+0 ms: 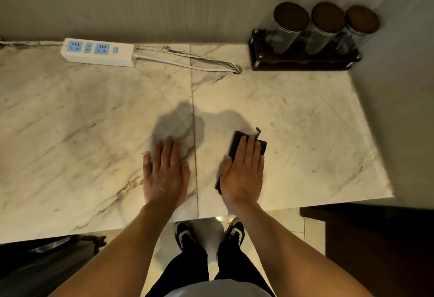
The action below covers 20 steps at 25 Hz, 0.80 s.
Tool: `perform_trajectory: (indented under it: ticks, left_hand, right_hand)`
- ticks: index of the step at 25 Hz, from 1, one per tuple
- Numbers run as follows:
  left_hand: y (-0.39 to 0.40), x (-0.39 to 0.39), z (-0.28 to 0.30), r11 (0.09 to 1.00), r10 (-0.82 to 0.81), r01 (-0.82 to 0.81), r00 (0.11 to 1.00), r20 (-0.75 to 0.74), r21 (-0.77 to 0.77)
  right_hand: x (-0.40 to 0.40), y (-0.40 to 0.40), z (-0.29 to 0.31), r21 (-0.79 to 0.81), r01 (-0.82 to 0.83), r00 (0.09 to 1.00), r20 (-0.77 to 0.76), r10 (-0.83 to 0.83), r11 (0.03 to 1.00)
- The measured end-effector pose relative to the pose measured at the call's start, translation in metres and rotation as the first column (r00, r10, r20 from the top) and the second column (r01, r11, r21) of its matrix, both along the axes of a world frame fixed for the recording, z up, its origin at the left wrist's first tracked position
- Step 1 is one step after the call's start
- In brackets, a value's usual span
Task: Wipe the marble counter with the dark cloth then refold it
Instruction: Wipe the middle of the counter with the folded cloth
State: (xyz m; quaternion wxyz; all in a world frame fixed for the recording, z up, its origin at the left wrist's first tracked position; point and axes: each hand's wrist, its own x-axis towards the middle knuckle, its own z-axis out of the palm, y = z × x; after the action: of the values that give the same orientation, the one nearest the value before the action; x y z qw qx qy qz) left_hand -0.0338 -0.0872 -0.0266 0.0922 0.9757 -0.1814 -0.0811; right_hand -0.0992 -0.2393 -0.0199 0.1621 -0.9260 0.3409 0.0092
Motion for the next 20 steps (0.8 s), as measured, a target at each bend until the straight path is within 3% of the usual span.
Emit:
perform_trajectory:
  ticks: [5,9,15,20]
  left_hand:
    - [-0.004,0.003,0.006,0.999,-0.026,0.026,1.000,-0.010,0.032]
    - [-0.017,-0.005,0.015,0.999,-0.022,0.023,0.999,0.035,-0.026]
    - [-0.054,-0.015,0.016,0.995,-0.089,0.089,0.996,-0.002,-0.051]
    - [-0.073,-0.019,0.009,0.999,-0.010,0.009,1.000,-0.027,-0.054]
  right_hand:
    - [-0.025,0.003,-0.002,-0.027,-0.061,0.998,0.002,0.061,0.998]
    - [-0.046,-0.015,0.000,-0.049,-0.256,0.967,-0.005,0.256,0.965]
    - [-0.069,-0.069,0.006,-0.064,-0.636,0.772,-0.039,0.635,0.769]
    - [-0.062,-0.098,0.007,-0.057,-0.780,0.625,-0.100,0.774,0.623]
